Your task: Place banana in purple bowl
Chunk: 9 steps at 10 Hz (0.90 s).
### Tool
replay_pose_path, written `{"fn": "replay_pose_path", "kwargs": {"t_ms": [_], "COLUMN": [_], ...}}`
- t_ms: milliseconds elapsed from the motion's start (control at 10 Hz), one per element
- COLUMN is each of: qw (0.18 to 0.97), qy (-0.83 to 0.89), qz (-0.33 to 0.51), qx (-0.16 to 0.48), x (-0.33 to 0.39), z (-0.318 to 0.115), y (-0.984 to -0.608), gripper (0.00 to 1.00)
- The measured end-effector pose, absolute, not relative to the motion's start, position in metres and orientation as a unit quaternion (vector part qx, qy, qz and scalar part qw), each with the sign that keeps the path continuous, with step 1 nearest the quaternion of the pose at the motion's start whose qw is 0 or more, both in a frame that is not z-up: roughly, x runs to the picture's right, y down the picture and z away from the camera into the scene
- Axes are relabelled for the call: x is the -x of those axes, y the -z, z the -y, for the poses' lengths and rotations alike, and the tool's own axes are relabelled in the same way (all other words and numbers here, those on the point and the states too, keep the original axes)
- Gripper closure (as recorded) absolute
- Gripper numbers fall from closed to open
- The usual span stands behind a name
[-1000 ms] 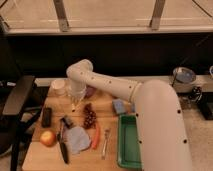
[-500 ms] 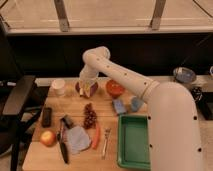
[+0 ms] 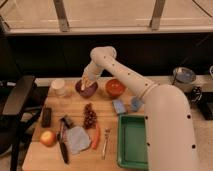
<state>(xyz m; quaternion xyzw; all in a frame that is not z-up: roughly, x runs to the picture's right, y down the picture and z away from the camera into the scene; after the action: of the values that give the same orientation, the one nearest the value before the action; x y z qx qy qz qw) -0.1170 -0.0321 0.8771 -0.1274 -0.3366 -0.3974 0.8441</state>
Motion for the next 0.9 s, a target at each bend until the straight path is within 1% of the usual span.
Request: {"fn": "replay_pose_path", "kwargs": {"t_ms": [100, 500, 700, 800, 900], "qw": [0.84, 0.832, 0.831, 0.832, 0.832], "qy": [0.4, 0.412, 0.414, 0.412, 0.411], "qz": [0.341, 0.345, 0.343, 0.341, 0.341], "qx": [0.13, 0.139, 0.143, 0.145, 0.147], "x": [0.125, 0.133, 0.128, 0.123, 0.121], "z": [0.029, 0.017, 0.016, 0.016, 0.016], "y": [-0.882, -0.9, -0.907, -0.912, -0.914], "gripper": [0.94, 0.53, 0.36, 0.34, 0.34]}}
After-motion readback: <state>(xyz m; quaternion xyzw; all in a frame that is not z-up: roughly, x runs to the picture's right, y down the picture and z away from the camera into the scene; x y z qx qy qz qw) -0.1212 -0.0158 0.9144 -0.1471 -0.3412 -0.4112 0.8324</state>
